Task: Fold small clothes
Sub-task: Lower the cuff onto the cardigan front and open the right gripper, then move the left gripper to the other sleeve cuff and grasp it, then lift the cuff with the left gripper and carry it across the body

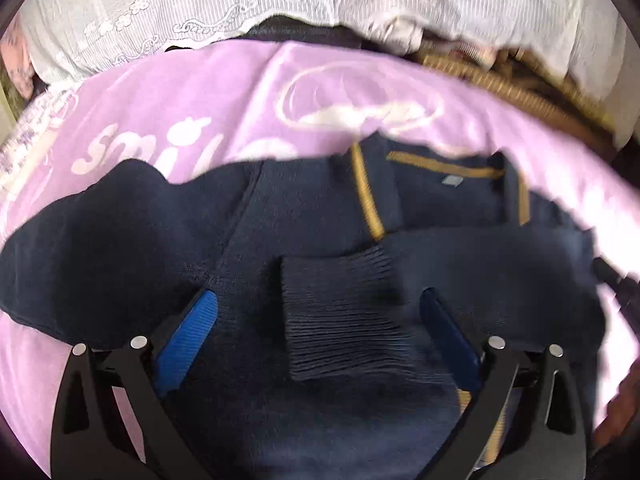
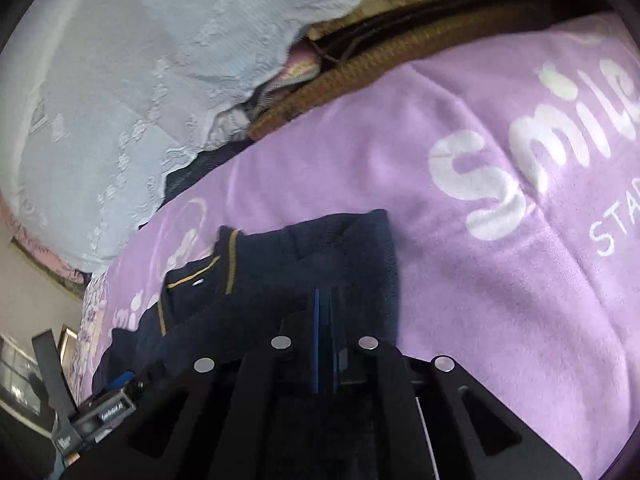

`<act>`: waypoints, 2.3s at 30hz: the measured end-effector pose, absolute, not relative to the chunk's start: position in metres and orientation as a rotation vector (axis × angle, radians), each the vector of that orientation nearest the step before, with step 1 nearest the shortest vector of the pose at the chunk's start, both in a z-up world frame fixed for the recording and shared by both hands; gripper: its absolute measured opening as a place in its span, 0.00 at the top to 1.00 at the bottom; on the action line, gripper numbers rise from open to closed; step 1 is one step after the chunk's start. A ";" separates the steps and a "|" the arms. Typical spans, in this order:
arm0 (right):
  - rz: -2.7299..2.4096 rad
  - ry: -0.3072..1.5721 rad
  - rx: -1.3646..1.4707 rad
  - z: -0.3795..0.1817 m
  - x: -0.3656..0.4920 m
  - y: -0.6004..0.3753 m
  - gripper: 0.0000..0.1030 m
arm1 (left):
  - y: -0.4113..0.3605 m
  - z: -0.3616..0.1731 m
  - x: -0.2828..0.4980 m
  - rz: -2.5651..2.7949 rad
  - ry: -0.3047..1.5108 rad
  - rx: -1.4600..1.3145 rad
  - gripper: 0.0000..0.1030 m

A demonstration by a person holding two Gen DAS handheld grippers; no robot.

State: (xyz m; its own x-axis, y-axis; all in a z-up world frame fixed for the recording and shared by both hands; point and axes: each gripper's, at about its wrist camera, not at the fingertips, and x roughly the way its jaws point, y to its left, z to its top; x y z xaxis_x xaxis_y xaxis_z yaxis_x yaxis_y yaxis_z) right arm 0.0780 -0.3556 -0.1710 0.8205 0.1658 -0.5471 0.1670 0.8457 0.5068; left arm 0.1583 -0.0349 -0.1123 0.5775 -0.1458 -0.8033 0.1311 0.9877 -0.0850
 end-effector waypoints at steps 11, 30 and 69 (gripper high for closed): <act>0.096 0.704 0.363 -0.184 0.054 -0.277 0.53 | -0.034 -0.124 0.152 -0.159 1.005 0.001 0.04; 0.104 0.551 0.578 -0.188 -0.050 -0.298 0.37 | 0.246 -0.125 0.113 0.198 0.855 -0.799 0.05; 0.232 0.652 0.524 -0.144 0.050 -0.229 0.40 | 0.189 -0.044 0.113 0.208 0.603 -0.434 0.90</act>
State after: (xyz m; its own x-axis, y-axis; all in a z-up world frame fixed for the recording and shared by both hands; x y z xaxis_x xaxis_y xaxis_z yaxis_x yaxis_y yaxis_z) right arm 0.0502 -0.2292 -0.1437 0.7755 0.3639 -0.5159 -0.0435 0.8461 0.5313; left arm 0.1130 0.1886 -0.0441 0.8063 0.0630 -0.5882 -0.3122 0.8898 -0.3327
